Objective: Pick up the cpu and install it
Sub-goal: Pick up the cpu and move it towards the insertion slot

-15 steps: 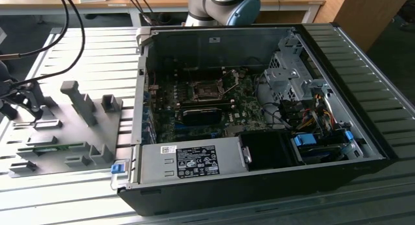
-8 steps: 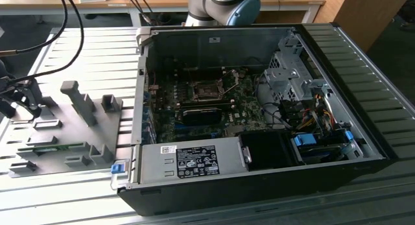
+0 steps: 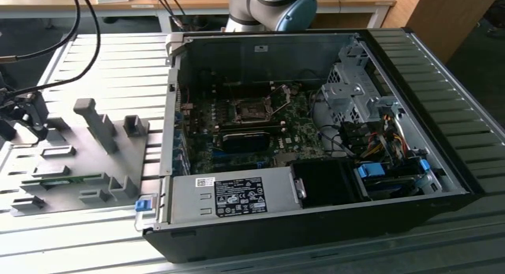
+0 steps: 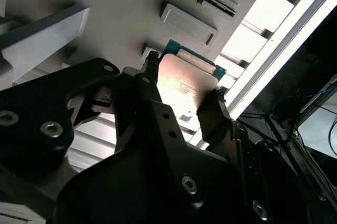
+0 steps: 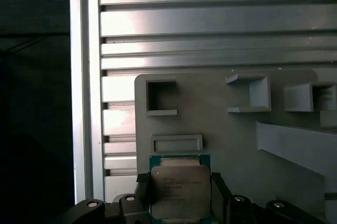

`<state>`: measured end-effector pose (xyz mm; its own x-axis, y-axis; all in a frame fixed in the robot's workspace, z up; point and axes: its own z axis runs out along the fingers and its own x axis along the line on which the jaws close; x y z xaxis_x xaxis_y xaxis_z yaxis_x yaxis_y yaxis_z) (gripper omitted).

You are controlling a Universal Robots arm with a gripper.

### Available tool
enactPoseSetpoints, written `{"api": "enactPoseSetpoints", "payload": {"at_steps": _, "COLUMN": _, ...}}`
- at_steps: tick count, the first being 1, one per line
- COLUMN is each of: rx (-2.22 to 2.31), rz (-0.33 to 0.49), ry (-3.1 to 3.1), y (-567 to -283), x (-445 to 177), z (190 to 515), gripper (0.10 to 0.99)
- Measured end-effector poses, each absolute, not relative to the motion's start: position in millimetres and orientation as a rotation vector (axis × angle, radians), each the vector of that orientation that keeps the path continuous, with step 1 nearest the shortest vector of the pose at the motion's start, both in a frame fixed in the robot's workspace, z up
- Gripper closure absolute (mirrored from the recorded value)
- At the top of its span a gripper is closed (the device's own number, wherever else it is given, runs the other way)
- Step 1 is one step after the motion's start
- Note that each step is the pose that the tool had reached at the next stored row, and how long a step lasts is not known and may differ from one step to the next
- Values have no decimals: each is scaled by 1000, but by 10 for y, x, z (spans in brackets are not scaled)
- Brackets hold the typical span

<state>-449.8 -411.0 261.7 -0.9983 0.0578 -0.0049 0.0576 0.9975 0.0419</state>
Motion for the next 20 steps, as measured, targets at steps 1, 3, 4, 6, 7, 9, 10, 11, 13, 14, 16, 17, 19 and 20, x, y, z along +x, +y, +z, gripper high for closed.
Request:
{"api": "enactPoseSetpoints", "payload": {"at_steps": 1, "rx": 91, "rz": 65, "ry": 3134, "y": -4109, "x": -4498, "z": 2628, "gripper": 541}}
{"api": "enactPoseSetpoints", "payload": {"at_steps": 3, "rx": 91, "rz": 65, "ry": 3133, "y": -4108, "x": -4498, "z": 2648, "gripper": 541}}
{"api": "enactPoseSetpoints", "payload": {"at_steps": 4, "rx": 91, "rz": 65, "ry": 3133, "y": -4106, "x": -4498, "z": 2658, "gripper": 541}}
{"api": "enactPoseSetpoints", "payload": {"at_steps": 6, "rx": 91, "rz": 65, "ry": 3134, "y": -4104, "x": -4498, "z": 2678, "gripper": 541}}
{"api": "enactPoseSetpoints", "payload": {"at_steps": 7, "rx": 90, "rz": 65, "ry": 3133, "y": -4103, "x": -4498, "z": 2688, "gripper": 541}}
{"api": "enactPoseSetpoints", "payload": {"at_steps": 9, "rx": 91, "rz": 65, "ry": 3134, "y": -4101, "x": -4498, "z": 2707, "gripper": 541}}
{"api": "enactPoseSetpoints", "payload": {"at_steps": 10, "rx": 91, "rz": 65, "ry": 3133, "y": -4100, "x": -4498, "z": 2717, "gripper": 541}}
{"api": "enactPoseSetpoints", "payload": {"at_steps": 11, "rx": 91, "rz": 65, "ry": 3134, "y": -4100, "x": -4498, "z": 2728, "gripper": 541}}
{"api": "enactPoseSetpoints", "payload": {"at_steps": 13, "rx": 91, "rz": 65, "ry": 3133, "y": -4097, "x": -4498, "z": 2746, "gripper": 541}}
{"api": "enactPoseSetpoints", "payload": {"at_steps": 14, "rx": 91, "rz": 65, "ry": 3133, "y": -4097, "x": -4498, "z": 2755, "gripper": 541}}
{"api": "enactPoseSetpoints", "payload": {"at_steps": 16, "rx": 91, "rz": 65, "ry": 3134, "y": -4095, "x": -4498, "z": 2773, "gripper": 541}}
{"api": "enactPoseSetpoints", "payload": {"at_steps": 17, "rx": 91, "rz": 65, "ry": 3133, "y": -4094, "x": -4498, "z": 2783, "gripper": 541}}
{"api": "enactPoseSetpoints", "payload": {"at_steps": 19, "rx": 91, "rz": 65, "ry": 3133, "y": -4091, "x": -4498, "z": 2801, "gripper": 541}}
{"api": "enactPoseSetpoints", "payload": {"at_steps": 20, "rx": 91, "rz": 65, "ry": 3133, "y": -4089, "x": -4498, "z": 2812, "gripper": 541}}
